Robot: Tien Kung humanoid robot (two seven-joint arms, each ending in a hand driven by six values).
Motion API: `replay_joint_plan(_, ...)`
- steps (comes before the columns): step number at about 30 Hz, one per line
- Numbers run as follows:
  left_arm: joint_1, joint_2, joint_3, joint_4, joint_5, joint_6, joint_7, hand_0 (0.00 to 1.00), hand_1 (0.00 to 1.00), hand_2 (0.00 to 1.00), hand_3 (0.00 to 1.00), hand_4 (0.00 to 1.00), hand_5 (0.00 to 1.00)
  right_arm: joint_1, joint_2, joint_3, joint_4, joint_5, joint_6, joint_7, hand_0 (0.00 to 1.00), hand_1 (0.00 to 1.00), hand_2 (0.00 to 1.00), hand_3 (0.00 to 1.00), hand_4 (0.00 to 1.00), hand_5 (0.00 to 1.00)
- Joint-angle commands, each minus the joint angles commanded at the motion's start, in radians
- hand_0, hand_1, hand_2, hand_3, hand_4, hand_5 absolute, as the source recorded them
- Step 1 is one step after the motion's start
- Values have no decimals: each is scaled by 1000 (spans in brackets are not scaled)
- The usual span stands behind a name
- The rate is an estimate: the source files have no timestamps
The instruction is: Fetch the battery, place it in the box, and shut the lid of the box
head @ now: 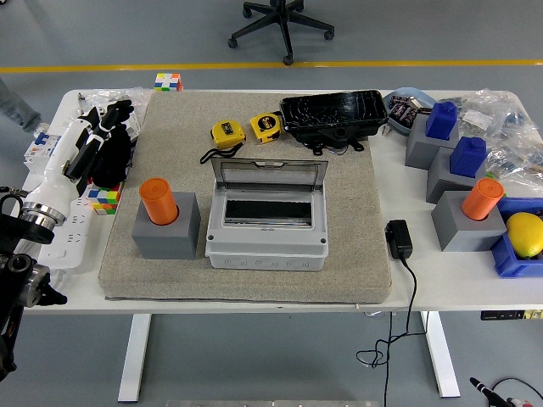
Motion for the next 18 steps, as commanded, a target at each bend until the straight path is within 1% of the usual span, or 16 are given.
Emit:
replay_joint_plan(2,5,-5,1,3,-14,-5,-2,945,988,955,930,998,984,1,0,-5,0,5,0,1,867,794,775,852,998,998)
replay_joint_plan(3,10,-13,1,10,-24,-7,-5,945,988,955,930,998,984,2,0,-8,0,8,-1,2,867,794,775,852,998,998)
replay_joint_plan(4,12,-16,1,14,-28,-7,-6,998,998,990,959,998,998,2,0,-8,0,9,-1,2,868,794,775,851,998,998)
replay_joint_plan(9,21,-30,12,31,-72,-6,-22,998,998,990,959,998,998,3,-1,-4,0,5,0,1,868,794,775,851,998,998)
replay_joint_plan(10,24,-36,13,34,-76,-7,-25,998,998,998,972,998,998,3,-1,-4,0,6,-1,1,867,794,775,851,998,998)
replay_joint_plan(13,30,-52,23,41,-97,-10,-31,998,998,998,972,998,998,2,0,-2,0,5,-1,1,867,794,775,851,998,998)
replay_joint_plan(15,35,-63,31,45,-93,-8,-36,998,998,998,972,998,998,2,1,-2,0,4,0,1,867,794,775,851,998,998)
replay_joint_plan(16,36,-67,33,47,-92,-9,-38,949,958,940,903,998,979,2,1,-1,0,3,0,1,866,794,775,850,998,998)
replay_joint_plan(18,37,-74,37,52,-91,-8,-40,949,958,940,903,998,979,1,1,6,0,-3,0,0,866,794,775,850,998,998)
